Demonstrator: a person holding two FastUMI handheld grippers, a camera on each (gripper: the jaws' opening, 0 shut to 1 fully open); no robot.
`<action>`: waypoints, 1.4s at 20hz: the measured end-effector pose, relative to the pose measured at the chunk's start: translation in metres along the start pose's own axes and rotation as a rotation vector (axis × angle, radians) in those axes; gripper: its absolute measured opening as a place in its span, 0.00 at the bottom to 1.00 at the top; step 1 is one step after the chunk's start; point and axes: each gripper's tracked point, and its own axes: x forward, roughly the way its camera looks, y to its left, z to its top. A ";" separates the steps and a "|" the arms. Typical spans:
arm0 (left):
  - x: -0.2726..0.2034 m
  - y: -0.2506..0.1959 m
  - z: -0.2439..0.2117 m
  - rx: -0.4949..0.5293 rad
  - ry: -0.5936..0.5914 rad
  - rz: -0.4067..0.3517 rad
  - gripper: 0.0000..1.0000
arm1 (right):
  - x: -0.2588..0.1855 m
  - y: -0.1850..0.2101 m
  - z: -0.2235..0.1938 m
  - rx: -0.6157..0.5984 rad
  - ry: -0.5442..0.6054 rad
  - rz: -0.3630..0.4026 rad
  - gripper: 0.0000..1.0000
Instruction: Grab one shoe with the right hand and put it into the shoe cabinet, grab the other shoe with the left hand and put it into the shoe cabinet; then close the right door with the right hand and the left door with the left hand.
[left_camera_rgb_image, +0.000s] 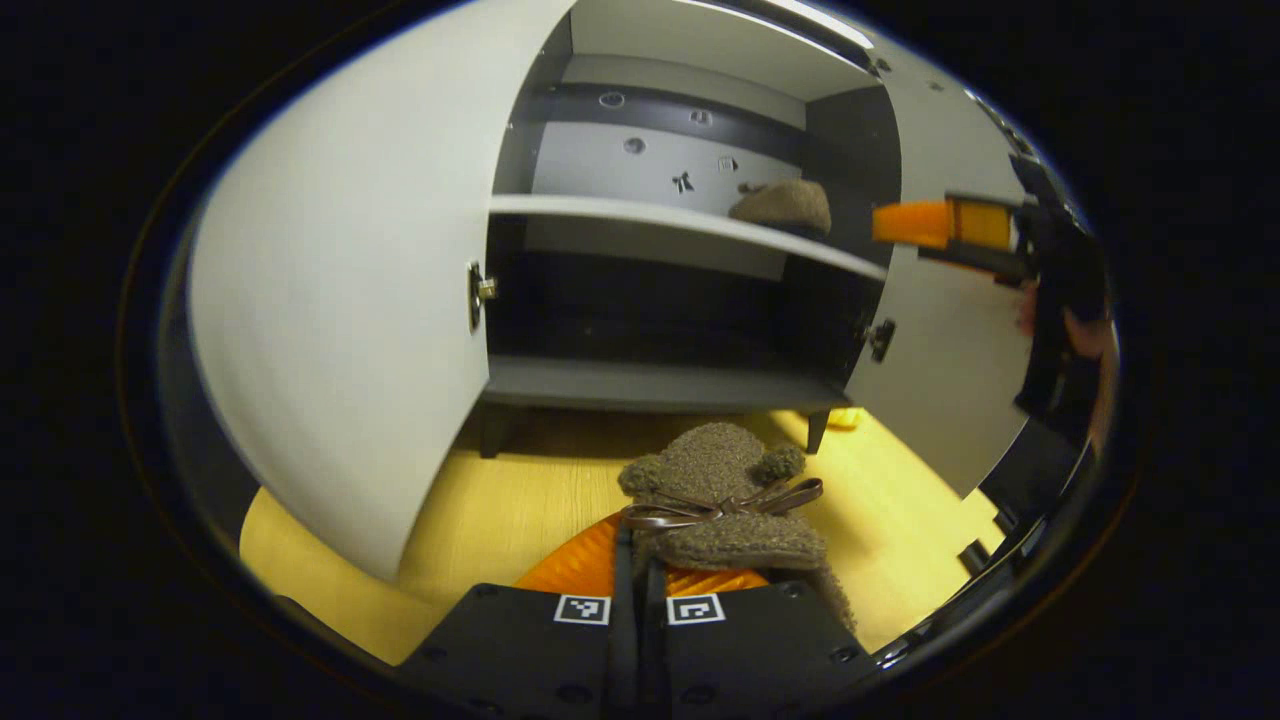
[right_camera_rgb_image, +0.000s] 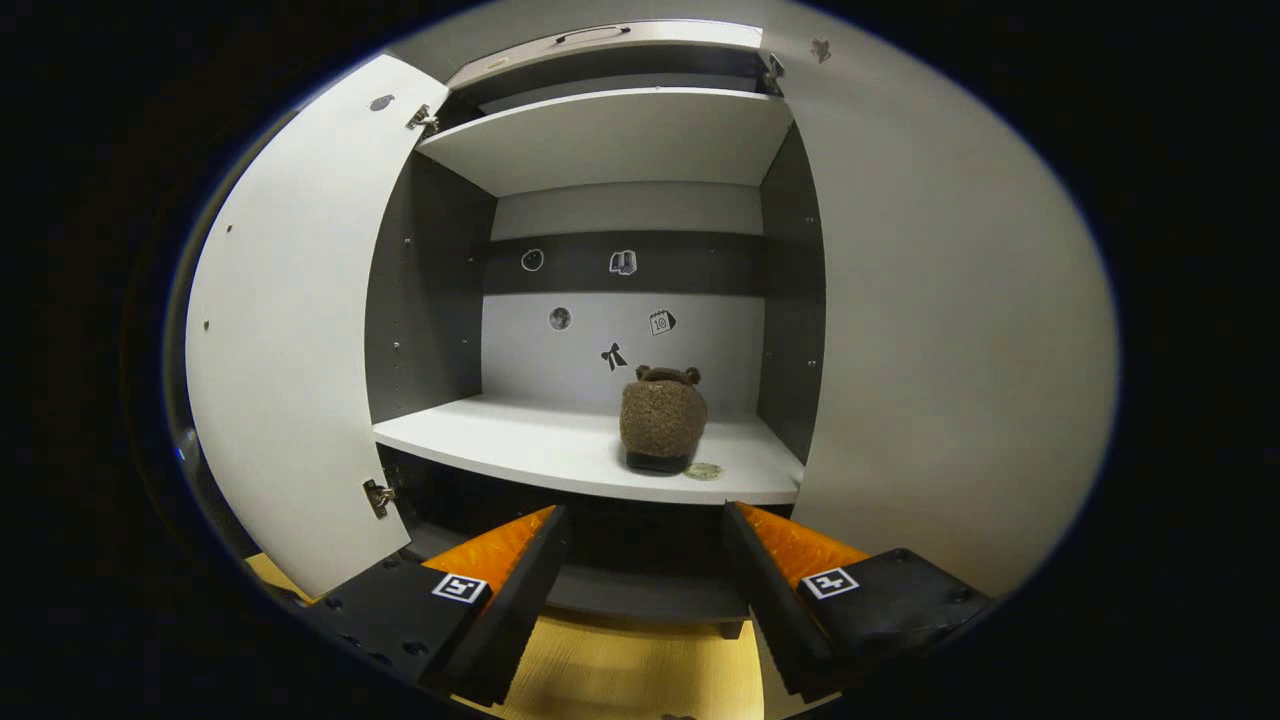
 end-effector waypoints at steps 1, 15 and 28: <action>-0.011 -0.001 0.020 -0.007 -0.017 0.002 0.06 | 0.002 0.002 0.004 0.006 0.000 0.005 0.98; 0.000 -0.051 0.284 0.054 -0.272 -0.063 0.06 | 0.005 -0.005 0.029 0.087 0.017 0.063 0.98; 0.192 -0.004 0.388 0.209 -0.286 0.100 0.08 | 0.014 0.007 0.029 0.057 0.053 0.164 0.98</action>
